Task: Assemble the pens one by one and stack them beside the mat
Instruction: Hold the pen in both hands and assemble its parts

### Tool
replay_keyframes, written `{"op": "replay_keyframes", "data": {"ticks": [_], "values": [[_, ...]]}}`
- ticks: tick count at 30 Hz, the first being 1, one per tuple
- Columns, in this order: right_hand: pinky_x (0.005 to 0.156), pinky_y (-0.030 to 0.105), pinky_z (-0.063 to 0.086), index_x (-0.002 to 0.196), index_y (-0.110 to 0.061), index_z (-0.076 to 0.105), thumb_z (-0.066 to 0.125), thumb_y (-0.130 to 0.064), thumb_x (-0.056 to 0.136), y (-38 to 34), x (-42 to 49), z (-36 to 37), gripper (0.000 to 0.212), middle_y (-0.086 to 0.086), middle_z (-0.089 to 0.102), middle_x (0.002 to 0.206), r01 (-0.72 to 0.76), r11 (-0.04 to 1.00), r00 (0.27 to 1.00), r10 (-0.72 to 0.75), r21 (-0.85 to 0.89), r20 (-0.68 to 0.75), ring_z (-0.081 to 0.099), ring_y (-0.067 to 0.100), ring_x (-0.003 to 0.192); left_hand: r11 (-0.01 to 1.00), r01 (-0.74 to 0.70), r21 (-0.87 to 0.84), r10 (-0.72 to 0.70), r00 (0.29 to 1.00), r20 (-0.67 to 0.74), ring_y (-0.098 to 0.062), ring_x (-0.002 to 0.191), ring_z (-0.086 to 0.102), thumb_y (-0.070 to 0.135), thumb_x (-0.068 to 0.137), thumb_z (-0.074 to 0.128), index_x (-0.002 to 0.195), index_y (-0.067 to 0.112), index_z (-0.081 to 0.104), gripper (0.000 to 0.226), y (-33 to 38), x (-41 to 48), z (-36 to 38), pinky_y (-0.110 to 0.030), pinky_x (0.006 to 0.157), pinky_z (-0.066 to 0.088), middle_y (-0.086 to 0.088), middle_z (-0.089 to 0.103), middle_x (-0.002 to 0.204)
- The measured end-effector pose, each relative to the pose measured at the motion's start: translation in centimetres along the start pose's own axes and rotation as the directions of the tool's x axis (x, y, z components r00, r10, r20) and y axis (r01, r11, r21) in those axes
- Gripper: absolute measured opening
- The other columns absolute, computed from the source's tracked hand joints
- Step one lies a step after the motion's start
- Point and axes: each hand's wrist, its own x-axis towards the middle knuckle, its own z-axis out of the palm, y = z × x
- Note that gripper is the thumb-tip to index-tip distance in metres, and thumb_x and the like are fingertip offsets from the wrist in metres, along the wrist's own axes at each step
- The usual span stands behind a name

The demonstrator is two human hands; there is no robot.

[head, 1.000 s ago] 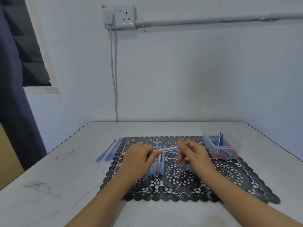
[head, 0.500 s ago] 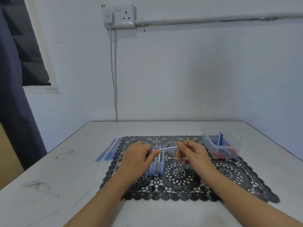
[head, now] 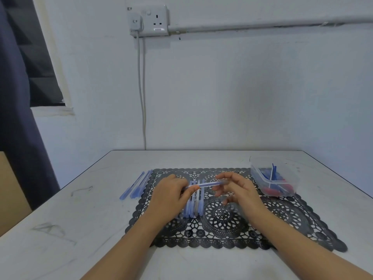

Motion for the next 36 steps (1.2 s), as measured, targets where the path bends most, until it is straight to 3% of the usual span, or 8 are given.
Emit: {"op": "replay_keyframes", "data": {"ticks": [5, 14, 18, 22, 24, 27, 30, 36], "values": [[0.045, 0.025, 0.046, 0.084, -0.004, 0.070, 0.056, -0.012, 0.090, 0.2, 0.2, -0.1, 0.017, 0.012, 0.068, 0.071, -0.019, 0.999, 0.998, 0.016, -0.039, -0.066, 0.057, 0.024, 0.062, 1.000, -0.015, -0.015, 0.015, 1.000, -0.003, -0.008, 0.061, 0.038, 0.068, 0.082, 0.021, 0.061, 0.022, 0.042, 0.054, -0.2, 0.1, 0.1, -0.018, 0.052, 0.021, 0.009, 0.039, 0.057], [0.062, 0.022, 0.055, 0.087, -0.003, 0.070, 0.062, 0.006, 0.081, -0.2, 0.2, -0.3, 0.014, 0.016, 0.071, 0.077, 0.012, 1.000, 0.997, -0.014, -0.029, -0.074, 0.067, 0.019, 0.067, 1.000, -0.023, 0.003, 0.023, 1.000, -0.007, -0.010, 0.063, 0.041, 0.070, 0.084, 0.023, 0.059, 0.023, 0.040, 0.055, -1.2, 0.2, 0.4, -0.023, 0.055, 0.026, 0.007, 0.042, 0.057], [0.065, 0.024, 0.057, 0.082, -0.010, 0.072, 0.068, 0.002, 0.077, -0.4, 0.2, -0.6, 0.014, 0.012, 0.072, 0.074, 0.053, 0.992, 0.993, -0.065, -0.112, -0.101, 0.066, 0.021, 0.067, 0.999, -0.033, -0.015, 0.033, 0.999, -0.010, -0.009, 0.063, 0.040, 0.070, 0.083, 0.022, 0.058, 0.026, 0.038, 0.053, -1.3, 0.2, 0.4, -0.021, 0.055, 0.025, 0.009, 0.040, 0.056], [0.073, 0.023, 0.056, 0.090, -0.023, 0.071, 0.068, 0.000, 0.079, -0.2, 0.4, -1.0, 0.026, 0.005, 0.072, 0.084, 0.093, 0.954, 0.994, -0.107, -0.284, -0.037, 0.067, 0.017, 0.080, 0.998, -0.028, -0.048, 0.027, 0.999, -0.026, -0.007, 0.061, 0.039, 0.065, 0.083, 0.032, 0.054, 0.029, 0.031, 0.046, -1.4, 0.2, 0.2, -0.021, 0.053, 0.026, 0.011, 0.037, 0.052], [0.070, 0.019, 0.054, 0.093, -0.028, 0.070, 0.066, -0.003, 0.082, 0.1, 0.5, -1.2, 0.028, -0.004, 0.070, 0.083, 0.162, 0.879, 0.984, -0.178, -0.448, 0.006, 0.064, 0.009, 0.076, 0.999, -0.017, -0.050, 0.015, 0.999, -0.043, -0.006, 0.061, 0.039, 0.063, 0.083, 0.037, 0.053, 0.029, 0.031, 0.046, -1.6, 0.1, 0.1, -0.021, 0.053, 0.026, 0.011, 0.036, 0.050], [0.065, 0.009, 0.044, 0.104, -0.022, 0.070, 0.058, 0.001, 0.085, 0.6, 0.6, -1.5, 0.032, -0.013, 0.063, 0.082, 0.328, 0.656, 0.935, -0.330, -0.680, 0.132, 0.057, 0.001, 0.070, 0.999, 0.001, -0.038, -0.003, 0.999, -0.054, -0.005, 0.061, 0.039, 0.062, 0.082, 0.039, 0.052, 0.029, 0.031, 0.045, -1.9, 0.1, 0.1, -0.020, 0.051, 0.022, 0.013, 0.035, 0.051], [0.074, 0.006, 0.040, 0.117, -0.014, 0.063, 0.051, 0.009, 0.084, 1.1, 0.6, -1.6, 0.042, -0.006, 0.058, 0.092, 0.455, 0.447, 0.878, -0.370, -0.770, 0.304, 0.051, -0.002, 0.078, 0.999, 0.010, -0.038, -0.012, 0.998, -0.060, -0.005, 0.061, 0.039, 0.062, 0.081, 0.039, 0.052, 0.029, 0.030, 0.045, -2.1, 0.1, 0.1, -0.020, 0.051, 0.021, 0.012, 0.035, 0.050], [0.076, 0.017, 0.042, 0.118, -0.015, 0.061, 0.050, -0.003, 0.091, 1.7, 1.1, -1.8, 0.032, -0.002, 0.061, 0.101, 0.478, 0.322, 0.859, -0.364, -0.817, 0.360, 0.057, 0.011, 0.087, 1.000, 0.009, -0.028, -0.011, 0.998, -0.067, -0.004, 0.060, 0.039, 0.062, 0.081, 0.039, 0.053, 0.028, 0.036, 0.044, -2.0, 0.1, 0.1, -0.018, 0.051, 0.021, 0.013, 0.036, 0.050]]}}
